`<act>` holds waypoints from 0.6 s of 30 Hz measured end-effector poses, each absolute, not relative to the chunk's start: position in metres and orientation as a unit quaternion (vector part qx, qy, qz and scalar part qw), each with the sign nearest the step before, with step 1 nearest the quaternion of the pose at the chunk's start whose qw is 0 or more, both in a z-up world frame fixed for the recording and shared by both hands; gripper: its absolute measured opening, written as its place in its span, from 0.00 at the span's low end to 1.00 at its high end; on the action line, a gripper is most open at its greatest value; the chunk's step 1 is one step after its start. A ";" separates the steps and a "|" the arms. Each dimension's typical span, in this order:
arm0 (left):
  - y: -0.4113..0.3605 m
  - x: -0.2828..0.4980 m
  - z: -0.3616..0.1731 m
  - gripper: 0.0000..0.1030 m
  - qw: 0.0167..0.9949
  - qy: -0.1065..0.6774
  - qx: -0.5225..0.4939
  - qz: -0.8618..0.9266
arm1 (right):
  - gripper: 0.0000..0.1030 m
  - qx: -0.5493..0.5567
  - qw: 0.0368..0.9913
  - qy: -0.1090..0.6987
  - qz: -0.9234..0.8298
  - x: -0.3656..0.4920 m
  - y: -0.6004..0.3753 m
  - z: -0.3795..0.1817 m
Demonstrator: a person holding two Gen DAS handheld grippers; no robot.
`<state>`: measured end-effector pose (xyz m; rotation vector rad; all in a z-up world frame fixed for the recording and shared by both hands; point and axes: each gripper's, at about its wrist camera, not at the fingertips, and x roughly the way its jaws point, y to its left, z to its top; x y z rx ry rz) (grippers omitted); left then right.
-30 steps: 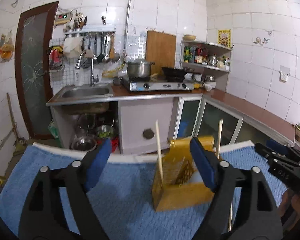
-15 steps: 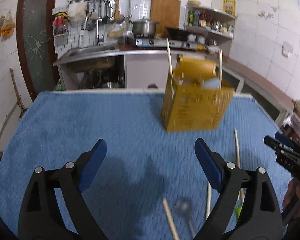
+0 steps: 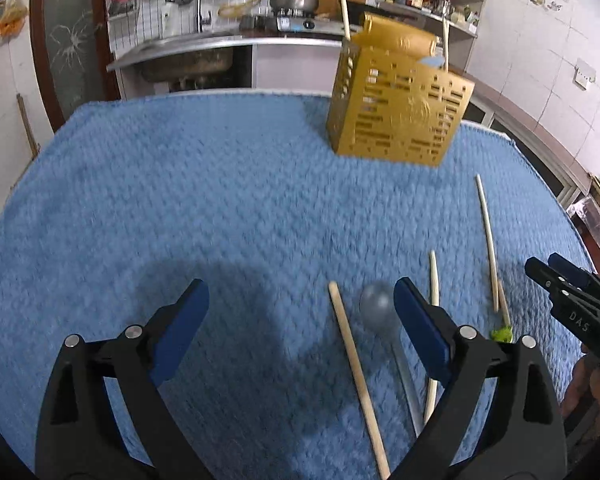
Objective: Organize utensils
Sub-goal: 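Grasp a wooden chopstick with the left tool while the right tool grasps another chopstick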
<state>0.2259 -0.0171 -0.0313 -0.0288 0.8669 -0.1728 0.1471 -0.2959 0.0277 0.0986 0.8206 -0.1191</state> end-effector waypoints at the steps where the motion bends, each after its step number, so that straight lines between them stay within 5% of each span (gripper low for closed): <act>1: -0.018 0.225 -0.034 0.88 0.902 0.423 -0.011 -0.084 | 0.56 0.049 0.913 0.402 -0.058 0.146 -0.295 0.026; 5: -0.024 0.221 -0.040 0.86 0.895 0.438 0.000 -0.083 | 0.56 0.043 0.907 0.414 -0.056 0.144 -0.286 0.020; 13: -0.029 0.225 -0.054 0.55 0.872 0.481 -0.002 -0.089 | 0.55 0.029 0.892 0.448 -0.050 0.147 -0.265 0.010; 18: -0.035 0.230 -0.060 0.43 0.866 0.494 0.012 -0.081 | 0.41 0.021 0.881 0.471 -0.047 0.153 -0.261 0.002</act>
